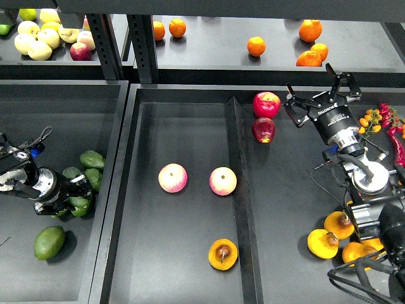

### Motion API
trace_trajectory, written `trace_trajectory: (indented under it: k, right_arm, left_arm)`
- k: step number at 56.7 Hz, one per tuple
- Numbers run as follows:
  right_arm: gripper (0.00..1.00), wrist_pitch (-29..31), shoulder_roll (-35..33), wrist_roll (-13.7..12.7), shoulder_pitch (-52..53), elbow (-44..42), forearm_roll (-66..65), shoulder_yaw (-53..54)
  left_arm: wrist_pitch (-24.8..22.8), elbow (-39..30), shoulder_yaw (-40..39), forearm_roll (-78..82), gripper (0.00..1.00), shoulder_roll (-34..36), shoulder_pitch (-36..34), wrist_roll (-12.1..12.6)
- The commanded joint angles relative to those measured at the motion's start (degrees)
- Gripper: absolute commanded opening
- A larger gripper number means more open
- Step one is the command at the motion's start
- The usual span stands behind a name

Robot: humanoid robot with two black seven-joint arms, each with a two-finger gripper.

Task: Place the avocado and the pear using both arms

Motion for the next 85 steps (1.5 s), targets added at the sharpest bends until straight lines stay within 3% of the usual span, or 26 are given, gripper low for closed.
trace_trajectory:
  k: [1,29,34,49,73,85]
  right_arm:
    - [0.99,0.0,0.0,0.0,0.0,0.0,0.0,-0.09]
    - [0.99,0.0,0.0,0.0,0.0,0.0,0.0,-0.26]
    - [0.99,0.0,0.0,0.0,0.0,0.09,0.0,-0.26]
    - [0.99,0.0,0.0,0.0,0.62,0.09,0.0,-0.44]
    - [0.99,0.0,0.0,-0.09,0.53,0.09,0.0,-0.62]
    - [0.99,0.0,0.0,0.0,0.27,0.0,0.0,-0.7]
  left_arm:
    - [-0.01,0.08,0.01,-0.09,0.6,-0.32,0.0,0.0]
    - [-0.01,0.43,-3.15,-0.09,0.9,-0.59,-0.17,0.0]
    - [-0.01,0.34,-9.12,-0.18,0.96,-0.76,-0.35,0.0]
    - [-0.01,0.52,-22.75,-2.29,0.98,-4.36,0.44,0.0]
    - [-0.01,-0.19,-50.88,-4.14,0.97,-11.22,10.37,0.0]
    - [-0.01,-1.24,-65.9,-4.31,0.97,-17.81,14.68,-0.22]
